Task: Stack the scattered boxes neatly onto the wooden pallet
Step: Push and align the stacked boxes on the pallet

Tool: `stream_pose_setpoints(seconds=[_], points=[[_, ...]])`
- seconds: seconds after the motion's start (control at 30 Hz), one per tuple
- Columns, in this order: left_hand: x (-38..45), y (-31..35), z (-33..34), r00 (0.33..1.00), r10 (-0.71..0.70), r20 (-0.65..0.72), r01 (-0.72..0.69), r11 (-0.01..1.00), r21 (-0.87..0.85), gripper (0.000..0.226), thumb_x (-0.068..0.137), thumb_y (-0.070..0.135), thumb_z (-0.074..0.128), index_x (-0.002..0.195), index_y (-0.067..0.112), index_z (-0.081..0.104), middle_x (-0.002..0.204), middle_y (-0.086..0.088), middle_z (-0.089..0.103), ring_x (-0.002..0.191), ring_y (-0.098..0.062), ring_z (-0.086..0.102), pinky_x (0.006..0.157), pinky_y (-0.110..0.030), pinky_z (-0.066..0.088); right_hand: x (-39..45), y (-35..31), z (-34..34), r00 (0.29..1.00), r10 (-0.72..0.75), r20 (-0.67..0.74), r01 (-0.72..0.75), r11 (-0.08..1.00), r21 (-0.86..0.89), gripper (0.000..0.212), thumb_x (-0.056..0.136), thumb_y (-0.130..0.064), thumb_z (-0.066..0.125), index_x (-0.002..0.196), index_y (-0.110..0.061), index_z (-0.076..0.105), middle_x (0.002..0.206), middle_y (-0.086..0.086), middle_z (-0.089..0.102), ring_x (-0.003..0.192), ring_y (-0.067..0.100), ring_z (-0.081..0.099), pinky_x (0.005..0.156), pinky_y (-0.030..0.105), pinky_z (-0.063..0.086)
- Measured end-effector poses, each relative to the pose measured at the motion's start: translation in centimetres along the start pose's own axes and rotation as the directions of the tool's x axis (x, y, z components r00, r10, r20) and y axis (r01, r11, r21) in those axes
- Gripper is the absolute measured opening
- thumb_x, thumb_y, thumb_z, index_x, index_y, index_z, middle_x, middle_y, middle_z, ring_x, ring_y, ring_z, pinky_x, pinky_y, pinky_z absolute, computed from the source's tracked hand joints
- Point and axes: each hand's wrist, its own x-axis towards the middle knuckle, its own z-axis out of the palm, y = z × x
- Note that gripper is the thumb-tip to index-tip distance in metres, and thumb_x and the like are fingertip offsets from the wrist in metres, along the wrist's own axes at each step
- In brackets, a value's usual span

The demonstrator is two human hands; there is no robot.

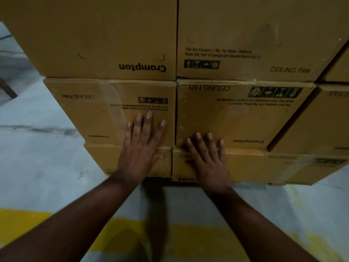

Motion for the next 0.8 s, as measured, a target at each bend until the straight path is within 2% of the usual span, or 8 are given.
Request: stream_pose_setpoints(seconds=[0.17, 0.3, 0.43, 0.57, 0.8], points=[[0.1, 0.8, 1.2, 0.998, -0.035, -0.05, 0.032, 0.999, -0.043, 0.137, 0.073, 0.053, 0.086, 0.164, 0.021, -0.012, 0.166, -0.018, -0.03, 0.155, -0.037, -0.024, 0.126, -0.049, -0.015, 0.0, 0.5, 1.3, 1.0, -0.008, 0.001, 0.008, 1.0, 0.001, 0.108, 0.091, -0.027, 0.081, 0.168, -0.025, 0.005, 0.176, 0.002, -0.005, 0.161, 0.034, -0.005, 0.128, 0.059, -0.003], [0.1, 2.4, 2.0, 0.995, -0.078, -0.061, 0.076, 0.996, -0.038, 0.136, 0.075, 0.069, 0.077, 0.164, 0.015, -0.011, 0.166, -0.022, -0.027, 0.155, -0.042, -0.02, 0.126, -0.053, -0.012, 0.0, 0.9, 2.3, 0.999, 0.0, -0.032, -0.001, 1.0, -0.024, 0.105, 0.093, -0.029, 0.08, 0.168, -0.026, 0.006, 0.176, 0.001, -0.006, 0.161, 0.034, -0.004, 0.128, 0.06, -0.002], [0.3, 4.2, 3.0, 0.985, -0.151, -0.08, 0.143, 0.985, -0.097, 0.139, 0.075, 0.071, 0.076, 0.162, 0.012, -0.014, 0.166, -0.021, -0.027, 0.155, -0.042, -0.02, 0.126, -0.055, -0.011, 0.0, 1.0, 2.7, 0.997, -0.019, -0.068, 0.017, 1.0, -0.026, 0.104, 0.094, -0.031, 0.079, 0.168, -0.025, 0.007, 0.176, 0.002, -0.005, 0.161, 0.035, -0.003, 0.128, 0.06, -0.001], [0.1, 4.0, 3.6, 0.985, -0.146, -0.092, 0.136, 0.985, -0.108, 0.137, 0.077, 0.075, 0.071, 0.162, 0.013, -0.015, 0.166, -0.019, -0.029, 0.155, -0.041, -0.021, 0.126, -0.055, -0.01, -0.9, 1.3, 2.6, 1.0, -0.029, -0.007, 0.028, 0.999, -0.046, 0.118, 0.084, -0.013, 0.086, 0.168, -0.025, 0.003, 0.176, 0.005, -0.005, 0.161, 0.036, -0.006, 0.129, 0.056, -0.008], [0.2, 3.9, 4.3, 0.983, -0.148, -0.11, 0.144, 0.988, -0.049, 0.134, 0.077, 0.083, 0.06, 0.162, 0.012, -0.014, 0.165, -0.021, -0.03, 0.154, -0.04, -0.022, 0.126, -0.054, -0.012, -1.4, 1.6, 2.4, 0.998, -0.024, 0.055, 0.028, 0.997, -0.074, 0.121, 0.083, -0.016, 0.087, 0.168, -0.025, 0.001, 0.176, 0.004, -0.008, 0.161, 0.033, -0.009, 0.128, 0.053, -0.012]])
